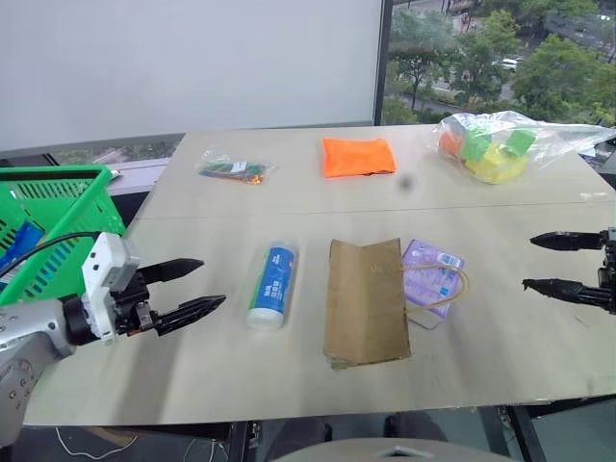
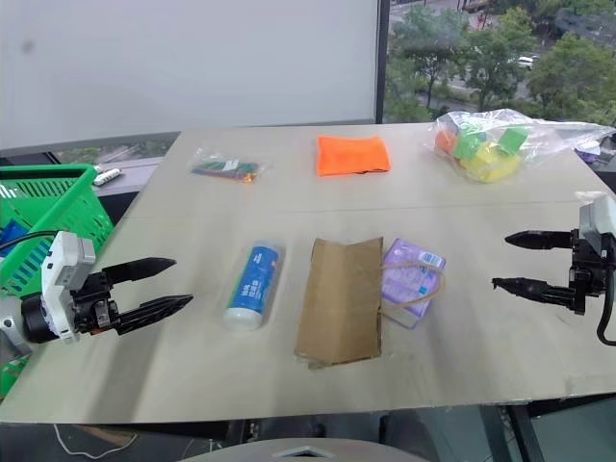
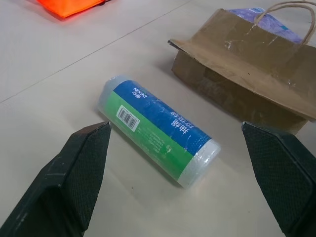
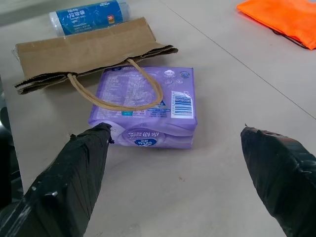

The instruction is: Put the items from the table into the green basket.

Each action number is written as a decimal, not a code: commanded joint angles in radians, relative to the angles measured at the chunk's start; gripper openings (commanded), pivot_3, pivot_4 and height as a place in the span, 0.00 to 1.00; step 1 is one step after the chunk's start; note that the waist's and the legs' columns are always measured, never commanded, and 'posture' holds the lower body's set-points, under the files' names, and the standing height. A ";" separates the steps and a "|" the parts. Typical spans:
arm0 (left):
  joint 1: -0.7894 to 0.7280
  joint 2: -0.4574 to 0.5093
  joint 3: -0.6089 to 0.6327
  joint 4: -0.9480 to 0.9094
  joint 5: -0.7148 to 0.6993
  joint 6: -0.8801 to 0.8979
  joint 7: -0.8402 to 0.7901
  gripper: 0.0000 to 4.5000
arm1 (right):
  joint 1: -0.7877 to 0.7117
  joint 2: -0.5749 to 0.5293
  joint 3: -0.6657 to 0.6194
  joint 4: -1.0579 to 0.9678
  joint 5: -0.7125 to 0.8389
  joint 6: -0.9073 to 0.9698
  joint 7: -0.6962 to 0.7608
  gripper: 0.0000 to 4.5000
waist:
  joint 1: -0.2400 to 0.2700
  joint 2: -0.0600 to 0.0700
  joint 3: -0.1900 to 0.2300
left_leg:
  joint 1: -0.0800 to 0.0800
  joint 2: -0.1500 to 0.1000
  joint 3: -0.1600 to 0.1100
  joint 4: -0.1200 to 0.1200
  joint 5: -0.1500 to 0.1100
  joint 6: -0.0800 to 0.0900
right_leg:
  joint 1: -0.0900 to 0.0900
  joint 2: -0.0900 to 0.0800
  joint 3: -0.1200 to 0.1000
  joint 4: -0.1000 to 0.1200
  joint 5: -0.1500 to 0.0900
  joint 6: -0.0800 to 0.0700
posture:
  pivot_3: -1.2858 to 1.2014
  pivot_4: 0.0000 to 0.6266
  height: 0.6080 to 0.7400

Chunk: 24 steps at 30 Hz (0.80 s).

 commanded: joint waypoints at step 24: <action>-0.432 -0.262 -0.465 -0.055 -0.725 0.723 0.991 0.97 | 0.202 0.123 -0.108 -0.481 0.076 0.000 -0.111 1.00 | -0.018 -0.003 0.001 | -0.001 -0.001 -0.004 0.001 0.002 -0.004 | 0.000 -0.003 -0.001 0.001 0.000 0.000 | 0.50 0.00 1.00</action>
